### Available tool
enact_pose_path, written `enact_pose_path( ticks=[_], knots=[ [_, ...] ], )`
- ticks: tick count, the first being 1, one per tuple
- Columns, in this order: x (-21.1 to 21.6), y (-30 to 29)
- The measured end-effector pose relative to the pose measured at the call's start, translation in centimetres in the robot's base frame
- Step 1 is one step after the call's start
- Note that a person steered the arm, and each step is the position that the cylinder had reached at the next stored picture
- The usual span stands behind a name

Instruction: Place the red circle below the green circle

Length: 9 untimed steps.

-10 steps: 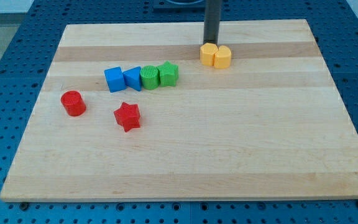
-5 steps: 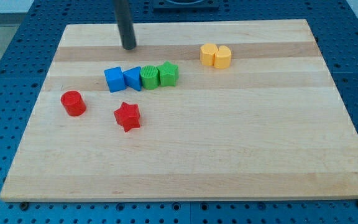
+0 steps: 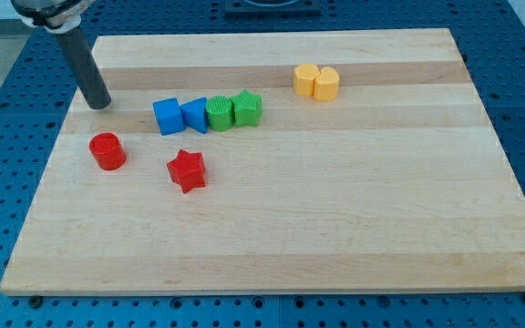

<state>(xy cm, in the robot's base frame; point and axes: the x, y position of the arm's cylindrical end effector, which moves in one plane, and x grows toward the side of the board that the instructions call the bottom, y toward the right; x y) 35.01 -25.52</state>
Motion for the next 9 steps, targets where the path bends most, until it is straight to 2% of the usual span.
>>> enact_pose_path(
  ticks=[1,2,3,6,7,9],
  knots=[
    [0.6,-0.6],
    [6.2,-0.6],
    [6.3,-1.1],
    [11.3,-0.9],
    [10.6,0.8],
    [8.6,8.0]
  ],
)
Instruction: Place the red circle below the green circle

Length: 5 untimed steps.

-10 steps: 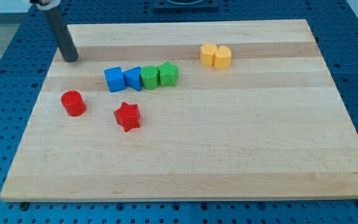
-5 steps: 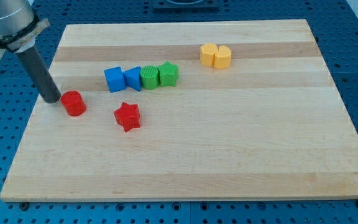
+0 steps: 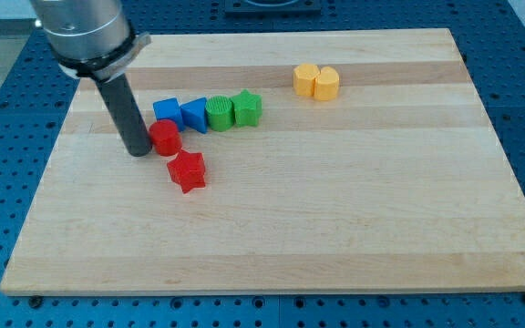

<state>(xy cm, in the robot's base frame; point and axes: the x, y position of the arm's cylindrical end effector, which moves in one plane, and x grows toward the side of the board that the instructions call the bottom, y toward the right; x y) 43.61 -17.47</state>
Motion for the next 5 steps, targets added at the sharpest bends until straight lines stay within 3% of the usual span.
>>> enact_pose_path(
  ticks=[4,5],
  knots=[
    [-1.4,-0.2],
    [-1.3,3.6]
  ],
)
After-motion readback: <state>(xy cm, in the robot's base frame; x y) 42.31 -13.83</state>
